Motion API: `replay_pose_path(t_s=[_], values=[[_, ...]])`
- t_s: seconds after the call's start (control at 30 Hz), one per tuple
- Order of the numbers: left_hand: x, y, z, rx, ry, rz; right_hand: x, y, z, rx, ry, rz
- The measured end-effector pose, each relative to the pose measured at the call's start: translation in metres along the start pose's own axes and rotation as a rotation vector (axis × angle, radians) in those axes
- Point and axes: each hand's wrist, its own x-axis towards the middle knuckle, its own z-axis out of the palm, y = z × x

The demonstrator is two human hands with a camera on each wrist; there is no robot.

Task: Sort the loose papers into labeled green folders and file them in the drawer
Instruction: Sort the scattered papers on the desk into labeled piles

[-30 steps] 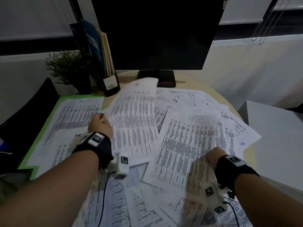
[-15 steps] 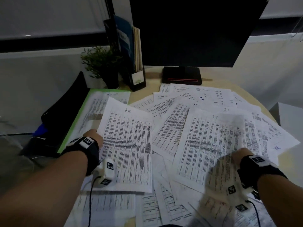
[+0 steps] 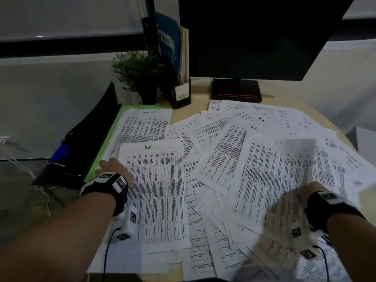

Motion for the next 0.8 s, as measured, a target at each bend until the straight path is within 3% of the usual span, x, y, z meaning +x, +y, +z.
replay_pose_path(t_s=[0.17,0.33,0.47,0.63,0.8], values=[[-0.032,0.082,-0.004,-0.039,-0.014,0.381,-0.003,0.010,0.000,0.129,0.026,0.013],[-0.075,0.158,0.016,-0.115,-0.201,0.653,-0.009,0.027,-0.012,0.177,0.003,-0.026],[-0.093,0.186,0.036,0.032,-0.281,0.680,-0.010,0.027,-0.014,0.167,-0.061,-0.042],[-0.090,0.185,0.055,0.247,-0.213,0.572,-0.004,0.026,-0.020,0.197,-0.135,-0.016],[-0.086,0.184,0.064,0.169,-0.244,0.510,-0.005,0.024,-0.025,0.194,-0.146,-0.022]])
